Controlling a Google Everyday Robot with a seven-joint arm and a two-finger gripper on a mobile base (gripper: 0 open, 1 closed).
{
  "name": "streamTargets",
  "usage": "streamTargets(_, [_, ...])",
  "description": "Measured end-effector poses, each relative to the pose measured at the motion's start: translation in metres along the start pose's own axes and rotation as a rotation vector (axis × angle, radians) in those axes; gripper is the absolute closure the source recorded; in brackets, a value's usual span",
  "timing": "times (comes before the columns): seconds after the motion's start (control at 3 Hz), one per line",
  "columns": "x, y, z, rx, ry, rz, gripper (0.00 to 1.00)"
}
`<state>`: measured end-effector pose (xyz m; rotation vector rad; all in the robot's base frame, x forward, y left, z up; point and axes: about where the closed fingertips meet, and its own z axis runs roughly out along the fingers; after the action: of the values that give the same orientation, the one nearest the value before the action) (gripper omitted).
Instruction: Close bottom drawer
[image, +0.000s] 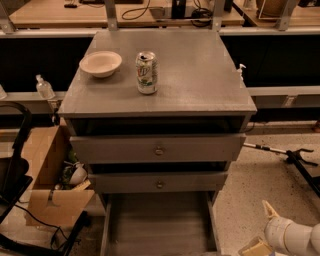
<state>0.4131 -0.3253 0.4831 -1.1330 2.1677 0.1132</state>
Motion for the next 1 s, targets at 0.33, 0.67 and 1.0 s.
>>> streamTargets(0.33, [0.055,0.048,0.069,-0.128,0.001,0.072,0.27])
streamTargets(0.67, [0.079,0.081,0.105,-0.211,0.004,0.106,0.50])
streamTargets(1.0, [0.079,0.086,0.109,-0.220,0.001,0.111,0.81])
